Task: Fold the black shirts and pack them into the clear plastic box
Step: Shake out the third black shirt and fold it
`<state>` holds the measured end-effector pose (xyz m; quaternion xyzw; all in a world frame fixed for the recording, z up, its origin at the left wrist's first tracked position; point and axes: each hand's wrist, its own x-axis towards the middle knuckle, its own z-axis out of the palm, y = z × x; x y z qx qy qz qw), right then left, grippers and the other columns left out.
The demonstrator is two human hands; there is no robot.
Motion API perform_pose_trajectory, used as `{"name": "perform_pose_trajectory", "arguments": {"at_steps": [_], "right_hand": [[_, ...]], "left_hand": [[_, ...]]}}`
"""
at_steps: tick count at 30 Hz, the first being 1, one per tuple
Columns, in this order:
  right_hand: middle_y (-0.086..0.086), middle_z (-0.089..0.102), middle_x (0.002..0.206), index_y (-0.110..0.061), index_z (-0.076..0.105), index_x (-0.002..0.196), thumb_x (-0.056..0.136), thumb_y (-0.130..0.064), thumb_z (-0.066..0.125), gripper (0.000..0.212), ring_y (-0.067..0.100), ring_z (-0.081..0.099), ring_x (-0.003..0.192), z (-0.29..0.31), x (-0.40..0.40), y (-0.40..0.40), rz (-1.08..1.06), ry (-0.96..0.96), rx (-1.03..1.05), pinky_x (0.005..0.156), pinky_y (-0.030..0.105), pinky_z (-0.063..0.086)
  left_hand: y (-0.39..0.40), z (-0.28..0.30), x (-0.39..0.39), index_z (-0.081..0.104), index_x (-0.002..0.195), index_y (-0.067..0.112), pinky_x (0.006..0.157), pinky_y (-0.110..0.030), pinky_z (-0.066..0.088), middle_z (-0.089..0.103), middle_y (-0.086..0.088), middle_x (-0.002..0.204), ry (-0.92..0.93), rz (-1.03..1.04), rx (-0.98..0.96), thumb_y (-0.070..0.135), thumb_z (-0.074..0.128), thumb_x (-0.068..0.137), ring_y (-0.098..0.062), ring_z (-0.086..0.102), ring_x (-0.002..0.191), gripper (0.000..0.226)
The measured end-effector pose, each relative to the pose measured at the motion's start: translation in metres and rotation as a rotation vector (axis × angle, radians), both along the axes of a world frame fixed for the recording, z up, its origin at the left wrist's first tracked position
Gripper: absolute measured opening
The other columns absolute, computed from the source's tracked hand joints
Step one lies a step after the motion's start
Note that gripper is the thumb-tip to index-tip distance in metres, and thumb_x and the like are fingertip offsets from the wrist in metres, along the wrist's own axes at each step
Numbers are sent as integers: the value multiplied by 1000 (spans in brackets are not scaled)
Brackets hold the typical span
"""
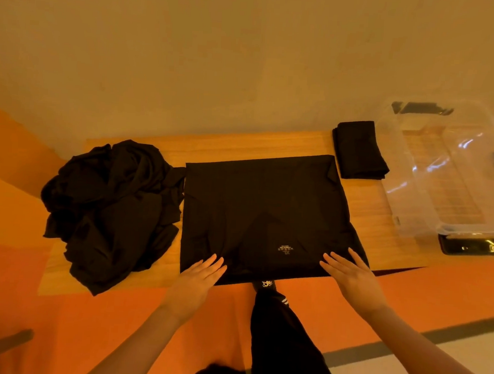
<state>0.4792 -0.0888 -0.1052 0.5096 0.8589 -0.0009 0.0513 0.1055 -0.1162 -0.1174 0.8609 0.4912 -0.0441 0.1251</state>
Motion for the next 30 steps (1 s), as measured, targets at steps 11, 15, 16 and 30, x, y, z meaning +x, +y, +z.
{"name": "perform_pose_trajectory", "arguments": {"at_steps": [11,15,16,30], "right_hand": [[0,73,96,-20,74,89,36,2,91,60,16,70,89,17,8,32,-30,113,-151,78,34,53],[1,64,112,-14,64,115,90,-4,56,29,12,64,90,44,5,55,-242,245,-401,77,6,44],[2,62,115,-14,62,118,94,-10,51,27,12,61,92,50,6,66,-278,243,-477,73,7,42],[12,55,127,-11,54,126,92,-18,54,35,26,54,113,96,-18,290,-377,55,-587,93,32,44]], "left_hand": [[25,48,-2,52,128,28,69,-9,45,34,20,138,-357,338,-424,15,41,98,18,55,71,35],[47,62,-10,58,111,39,56,-10,42,61,14,104,-400,485,-492,29,48,96,10,53,66,21],[55,67,-13,62,111,31,61,-9,43,61,14,97,-429,514,-524,26,49,96,10,53,76,21],[229,102,-44,64,85,26,91,-26,39,63,7,95,-523,800,-519,17,64,86,-10,55,97,9]]}}
